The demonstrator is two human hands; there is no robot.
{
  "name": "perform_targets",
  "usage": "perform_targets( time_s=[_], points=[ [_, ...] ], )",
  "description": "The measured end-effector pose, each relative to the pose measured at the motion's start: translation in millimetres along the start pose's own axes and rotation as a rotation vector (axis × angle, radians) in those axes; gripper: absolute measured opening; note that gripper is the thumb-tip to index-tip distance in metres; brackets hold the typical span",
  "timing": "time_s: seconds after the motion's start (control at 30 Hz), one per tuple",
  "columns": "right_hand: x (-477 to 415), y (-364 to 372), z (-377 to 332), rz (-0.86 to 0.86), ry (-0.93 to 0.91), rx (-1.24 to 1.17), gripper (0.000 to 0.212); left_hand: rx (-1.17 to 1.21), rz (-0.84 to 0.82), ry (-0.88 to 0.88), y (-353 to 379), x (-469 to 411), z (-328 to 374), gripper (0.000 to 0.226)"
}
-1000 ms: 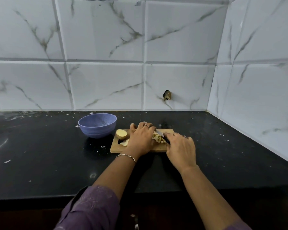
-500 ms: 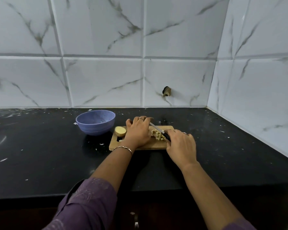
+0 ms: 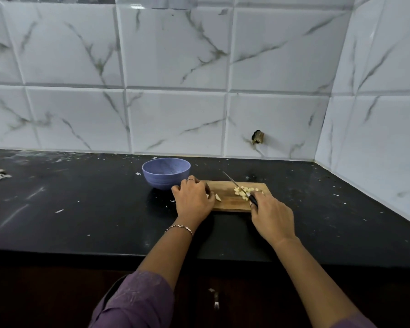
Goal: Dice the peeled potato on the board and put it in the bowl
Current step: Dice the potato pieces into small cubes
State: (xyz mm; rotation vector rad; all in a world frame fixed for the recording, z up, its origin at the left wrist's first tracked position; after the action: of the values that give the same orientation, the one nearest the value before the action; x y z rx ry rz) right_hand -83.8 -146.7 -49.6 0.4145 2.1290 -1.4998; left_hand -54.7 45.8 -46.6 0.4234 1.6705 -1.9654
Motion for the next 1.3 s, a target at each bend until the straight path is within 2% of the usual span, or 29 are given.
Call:
perform_targets(
  time_s=[0.17, 0.37, 0.63, 0.9, 1.3],
  points=[
    [10.7, 2.3, -2.5, -0.021, -0.018, 0.084, 0.024, -0.109, -0.073, 0.090, 4.1, 3.7, 14.7, 0.039],
    [23.8, 4.6, -9.5, -0.025, -0.055, 0.002, 0.048, -0.093, -0.136, 0.057, 9.0, 2.7, 27.7, 0.033],
    [22.2, -0.7, -11.2, -0.042, -0.025, -0.095, 0.042, 0.004, -0.242, 0.034, 14.6, -6.5, 36.1, 0.025],
    [23.1, -4.1, -12.3, -0.020, -0.053, -0.159, 0.040, 0.028, -0.142, 0.081, 9.4, -0.1, 29.4, 0.015],
    [20.3, -0.4, -20.8, -0.061, -0.135, -0.028, 0.037, -0.007, -0.218, 0.217, 5.3, 15.9, 34.9, 0.029]
  ],
)
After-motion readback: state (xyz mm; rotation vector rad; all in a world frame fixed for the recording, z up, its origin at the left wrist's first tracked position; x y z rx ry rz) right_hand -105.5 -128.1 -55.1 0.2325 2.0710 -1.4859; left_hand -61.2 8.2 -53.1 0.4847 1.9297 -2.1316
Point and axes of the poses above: each hand's wrist, its own x-axis away from the middle knuckle, its own y-axis out of the palm, z = x × y, the point moved 3 cm from there along -x, towards the middle knuckle, and after that the axes turned 7 degrees about -x, right-handed, at the moved point
